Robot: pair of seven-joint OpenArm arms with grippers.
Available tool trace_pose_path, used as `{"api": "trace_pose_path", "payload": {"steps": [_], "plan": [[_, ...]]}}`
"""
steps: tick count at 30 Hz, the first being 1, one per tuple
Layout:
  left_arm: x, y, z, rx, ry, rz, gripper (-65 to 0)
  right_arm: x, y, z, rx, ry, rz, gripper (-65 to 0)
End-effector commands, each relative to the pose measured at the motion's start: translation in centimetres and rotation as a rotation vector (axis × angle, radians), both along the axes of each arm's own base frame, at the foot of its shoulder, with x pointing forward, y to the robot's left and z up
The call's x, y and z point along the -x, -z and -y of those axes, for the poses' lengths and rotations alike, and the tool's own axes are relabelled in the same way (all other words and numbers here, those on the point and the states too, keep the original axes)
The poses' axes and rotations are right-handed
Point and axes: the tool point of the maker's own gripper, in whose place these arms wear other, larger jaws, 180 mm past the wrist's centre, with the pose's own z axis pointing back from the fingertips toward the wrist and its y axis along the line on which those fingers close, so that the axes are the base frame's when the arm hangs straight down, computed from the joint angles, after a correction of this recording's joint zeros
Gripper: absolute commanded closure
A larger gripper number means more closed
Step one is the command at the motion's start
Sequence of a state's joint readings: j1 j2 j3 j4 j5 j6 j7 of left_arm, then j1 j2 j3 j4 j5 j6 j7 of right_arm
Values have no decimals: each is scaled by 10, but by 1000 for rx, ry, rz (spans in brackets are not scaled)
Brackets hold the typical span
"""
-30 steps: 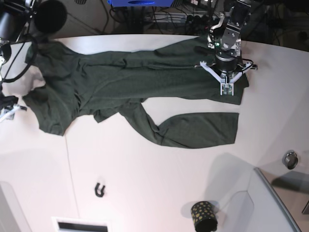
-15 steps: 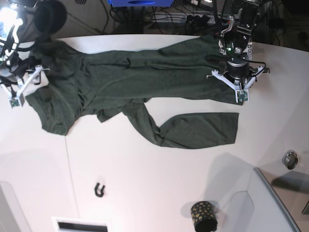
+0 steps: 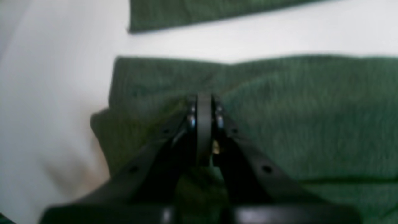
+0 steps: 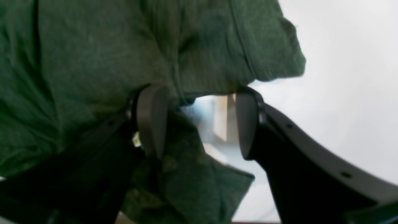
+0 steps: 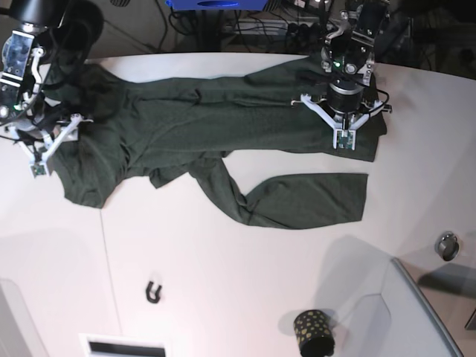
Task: Layout the t-shirt on the table in an organized manner, then fold the t-shirt properly
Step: 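Grasp the collar-end fabric with the right gripper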
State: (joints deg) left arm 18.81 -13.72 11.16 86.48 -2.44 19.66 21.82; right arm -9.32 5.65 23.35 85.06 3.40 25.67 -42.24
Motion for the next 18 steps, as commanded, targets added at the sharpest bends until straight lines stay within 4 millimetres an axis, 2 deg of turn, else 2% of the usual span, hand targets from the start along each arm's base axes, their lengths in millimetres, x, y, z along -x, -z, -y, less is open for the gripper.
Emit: {"api": "trace_pose_path", "payload": {"steps": [1,3,6,8,11,16,18], "plan": [[-3,-8,-1,-12,5,33,0,-8,-12,12,33,7,34,-336],[1,-6,0,-8,4,26,0,-6,-10,10,33,3,28,-345],[10,-2,1,-1,0,7,0,-4,-9,9,31,0,21,-410],[13,-2,4,7,-2,6,0,-3,-8,9,29,1,20,-428],[13,-1,7,11,-4,4,0,1,2,10,17,6,-10,-428],[16,7,1,-4,-23,-15,0,5,23,12,-15,22,-46,-422],[13,10,-3,-13,-32,-20,0,4,24,11,-20,22,-28,-377]]}}
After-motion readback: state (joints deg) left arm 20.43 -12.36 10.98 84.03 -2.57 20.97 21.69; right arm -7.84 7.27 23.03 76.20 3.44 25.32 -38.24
